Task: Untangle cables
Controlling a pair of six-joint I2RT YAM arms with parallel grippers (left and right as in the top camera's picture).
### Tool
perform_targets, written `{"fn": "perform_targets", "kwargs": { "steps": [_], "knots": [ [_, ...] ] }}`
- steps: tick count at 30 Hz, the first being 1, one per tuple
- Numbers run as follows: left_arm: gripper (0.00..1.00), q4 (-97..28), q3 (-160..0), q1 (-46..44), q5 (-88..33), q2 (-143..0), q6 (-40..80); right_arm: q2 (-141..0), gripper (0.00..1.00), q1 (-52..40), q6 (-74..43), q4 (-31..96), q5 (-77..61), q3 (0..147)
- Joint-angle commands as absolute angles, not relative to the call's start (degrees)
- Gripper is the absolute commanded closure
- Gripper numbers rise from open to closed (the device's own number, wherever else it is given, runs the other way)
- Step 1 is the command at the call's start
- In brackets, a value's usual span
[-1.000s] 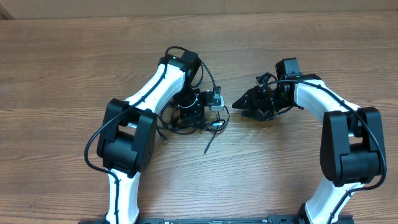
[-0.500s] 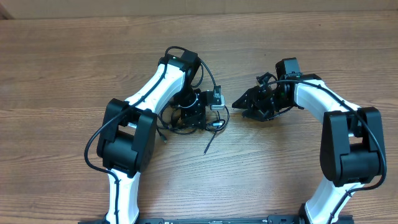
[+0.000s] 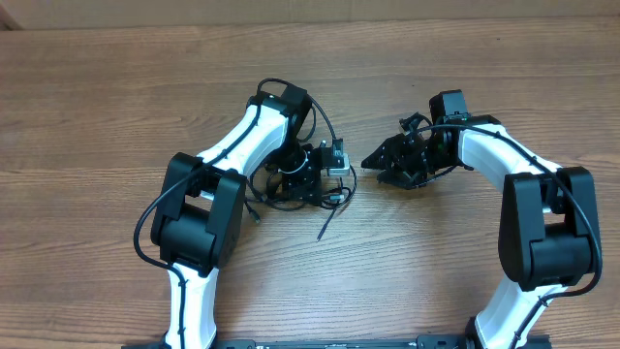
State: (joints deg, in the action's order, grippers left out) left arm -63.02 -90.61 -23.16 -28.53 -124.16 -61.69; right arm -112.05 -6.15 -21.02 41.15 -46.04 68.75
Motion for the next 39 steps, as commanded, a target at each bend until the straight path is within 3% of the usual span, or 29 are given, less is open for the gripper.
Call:
{"fn": "perform_targets", "kwargs": {
  "steps": [1, 5, 6, 17, 25, 33, 36, 39],
  "knots": [
    [0.65, -62.7, -90.5, -23.3, -30.2, -124.8, -62.5, -112.2, 0.49, -6.5, -21.0, 41.0, -45.9, 68.6],
    [0.95, -62.7, -92.1, -23.3, -30.3, -124.8, -59.4, -112.2, 0.49, -6.5, -21.0, 40.9, -45.8, 68.6],
    [0.96, -62.8, -92.7, -23.3, -30.3, -124.8, -58.2, -112.2, 0.49, -6.5, -21.0, 40.9, -45.6, 68.6],
    [0.96, -77.6, -110.8, -23.1, -32.9, -124.8, -51.2, -112.2, 0.46, -6.5, -21.0, 40.8, -45.1, 68.6],
    [0.96, -79.7, -120.4, -21.2, -33.0, -124.8, -29.8, -112.2, 0.51, -7.5, -21.1, 40.8, -45.3, 68.6],
    [0.96, -77.9, -124.0, -16.1, -41.0, -124.8, -16.9, -112.2, 0.52, -9.4, -25.3, 38.7, -48.3, 68.6],
    [0.96, -77.1, -124.0, -13.5, -40.9, -124.8, -11.4, -112.2, 0.62, -9.4, -30.0, 37.1, -48.3, 68.6],
    [0.96, -77.4, -124.0, -10.8, -40.9, -124.8, -7.4, -112.2, 0.8, -9.4, -30.5, 36.0, -48.2, 68.6]
  ]
}}
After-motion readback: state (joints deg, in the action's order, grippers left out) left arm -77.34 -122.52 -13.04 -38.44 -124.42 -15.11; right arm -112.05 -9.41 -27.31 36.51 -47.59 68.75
